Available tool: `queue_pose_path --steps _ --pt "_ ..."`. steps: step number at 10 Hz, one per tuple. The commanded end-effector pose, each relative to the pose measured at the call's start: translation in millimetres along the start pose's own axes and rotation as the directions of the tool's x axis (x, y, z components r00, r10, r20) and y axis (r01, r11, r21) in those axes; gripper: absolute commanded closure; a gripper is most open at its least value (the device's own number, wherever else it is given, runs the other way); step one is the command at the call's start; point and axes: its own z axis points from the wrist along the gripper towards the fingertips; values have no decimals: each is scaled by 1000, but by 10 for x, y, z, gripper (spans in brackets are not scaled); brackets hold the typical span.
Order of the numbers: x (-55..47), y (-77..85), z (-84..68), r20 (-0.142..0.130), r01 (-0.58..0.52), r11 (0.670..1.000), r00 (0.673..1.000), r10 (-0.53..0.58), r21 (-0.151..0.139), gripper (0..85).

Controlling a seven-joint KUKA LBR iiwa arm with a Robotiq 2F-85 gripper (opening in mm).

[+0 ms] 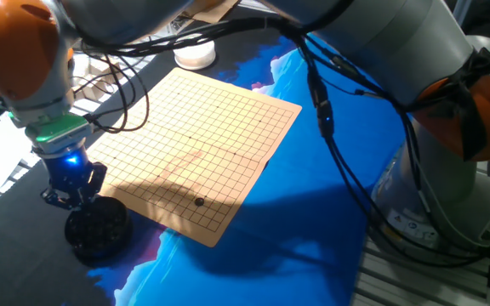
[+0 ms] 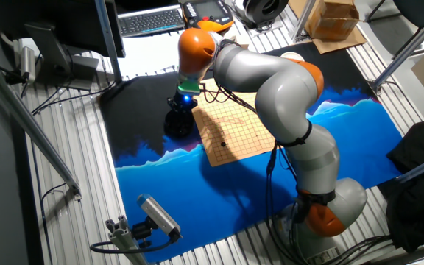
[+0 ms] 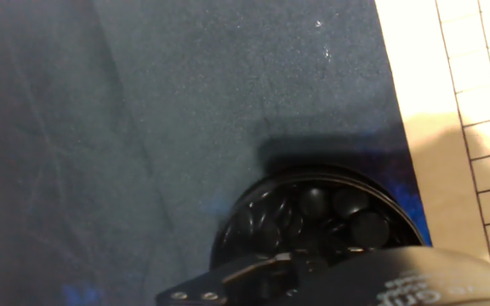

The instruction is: Play the first move as black on the 3-4 point in the upper right corner of the Go board

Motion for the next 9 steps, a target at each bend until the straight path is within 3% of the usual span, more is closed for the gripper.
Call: queue_pose_path --steps 1,6,9 --pt "-17 15 -2 2 -12 1000 1000 12 0 680" --pt "-17 15 -2 17 -57 998 998 57 6 680" --pt "-17 15 -2 55 -79 996 995 78 29 680"
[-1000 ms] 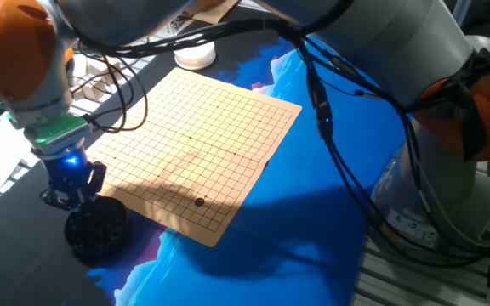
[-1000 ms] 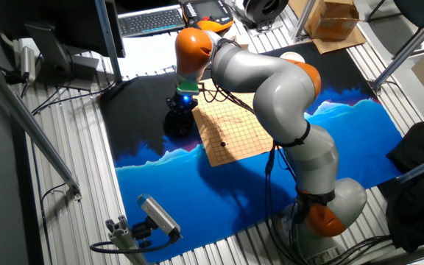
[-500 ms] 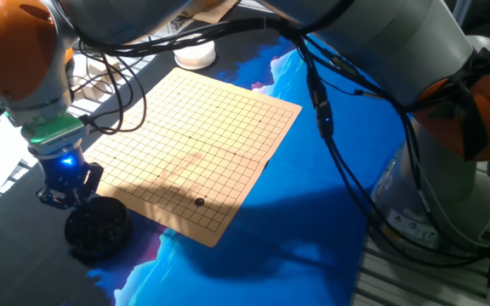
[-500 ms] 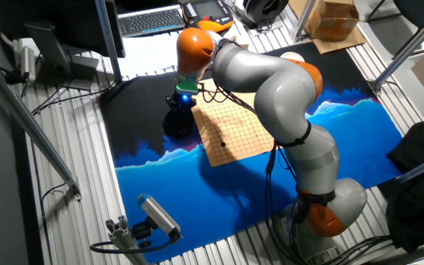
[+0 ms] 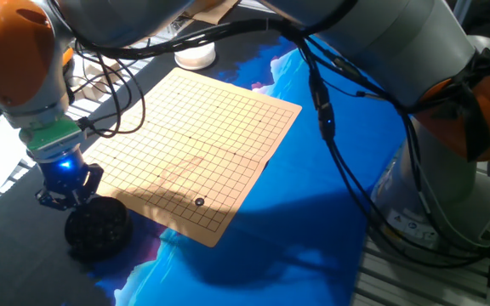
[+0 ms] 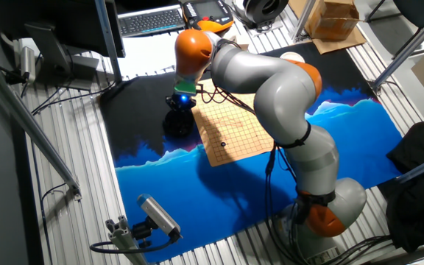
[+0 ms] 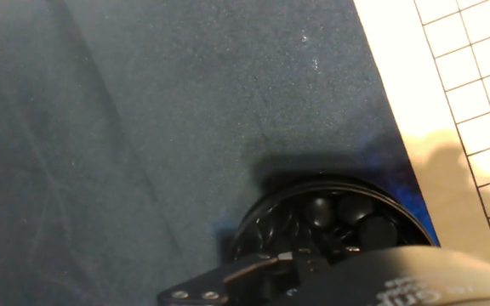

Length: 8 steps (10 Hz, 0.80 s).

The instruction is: Play the first move as black on the 3-4 point in the upper right corner of the Go board

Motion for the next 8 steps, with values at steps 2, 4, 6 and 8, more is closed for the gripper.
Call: queue_pose_path --steps 2,4,6,8 --pt "1 0 0 5 1 1000 1000 -1 0 680" --pt "1 0 0 -19 -33 998 999 32 -50 680" --pt "1 0 0 -22 -50 998 999 49 -35 680" --pt "87 -22 -18 -26 -46 998 999 45 -37 680"
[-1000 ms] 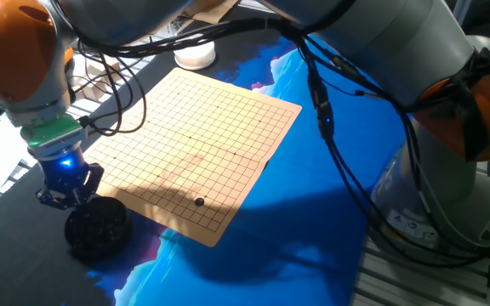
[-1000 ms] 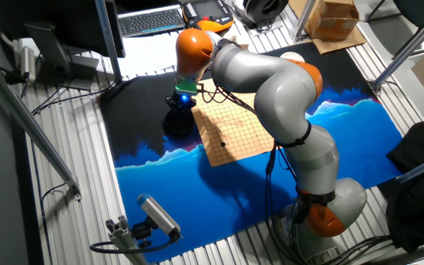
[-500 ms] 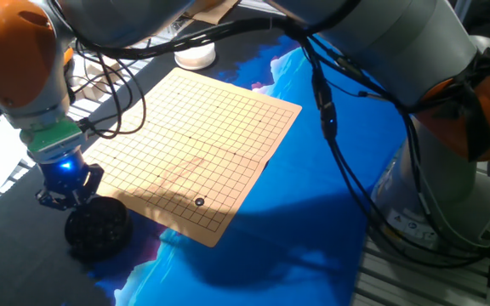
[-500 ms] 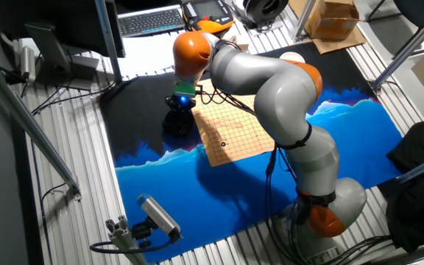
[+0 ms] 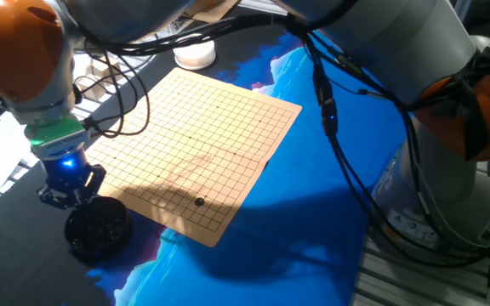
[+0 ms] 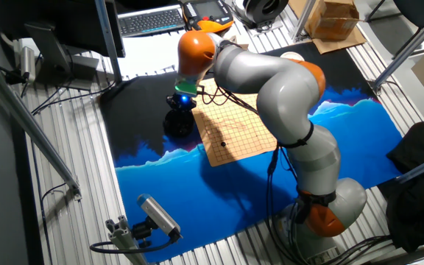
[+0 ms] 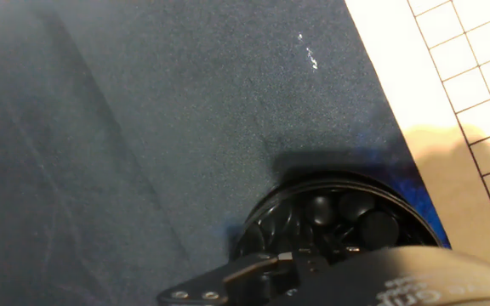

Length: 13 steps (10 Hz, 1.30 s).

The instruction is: Play the first move as black on the 3-4 point in the upper right corner of the Go board

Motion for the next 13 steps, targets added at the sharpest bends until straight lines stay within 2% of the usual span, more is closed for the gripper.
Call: queue_pose_path --steps 1,2,3,5,8,10,11,12,13 --pt "33 -16 -16 -20 0 1000 1000 0 -6 680" --pt "79 -34 -38 -34 7 1000 999 -7 -11 680" --pt "116 -45 -41 -32 21 1000 999 -21 -6 680" --pt "264 -85 -6 -4 59 998 998 -59 27 680" --pt "391 -120 -4 16 76 997 997 -76 32 680" --pt "471 -113 55 31 75 997 997 -76 27 680" --pt "471 -82 114 57 71 997 996 -73 43 680" --pt "430 -83 157 66 73 996 995 -76 45 510" --pt "358 -105 192 74 85 996 993 -88 41 510"
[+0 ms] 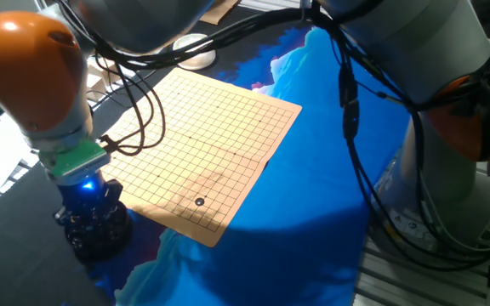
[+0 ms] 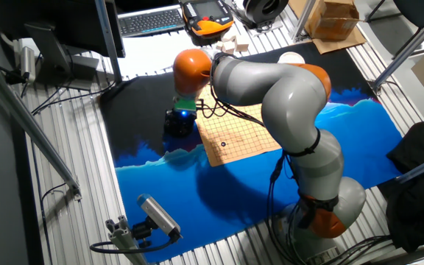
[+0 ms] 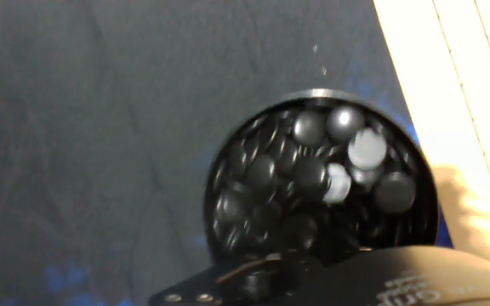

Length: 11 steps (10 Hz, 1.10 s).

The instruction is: Play the first move as black on the 3-4 point in the upper right corner of the Go board

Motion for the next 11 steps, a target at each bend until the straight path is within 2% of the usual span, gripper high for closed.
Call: queue_pose_path --steps 1,4,5,7,9,11 --pt "-40 -16 20 9 5 1000 1000 -5 3 510" --pt "-111 -39 57 20 9 1000 1000 -9 5 510" --pt "-124 -66 19 21 13 1000 1000 -14 12 510" --pt "-194 -138 -86 2 30 1000 1000 -30 2 510" --pt "-245 -147 -90 26 33 999 999 -34 25 510" --pt "-274 -167 -94 30 34 999 999 -35 32 510"
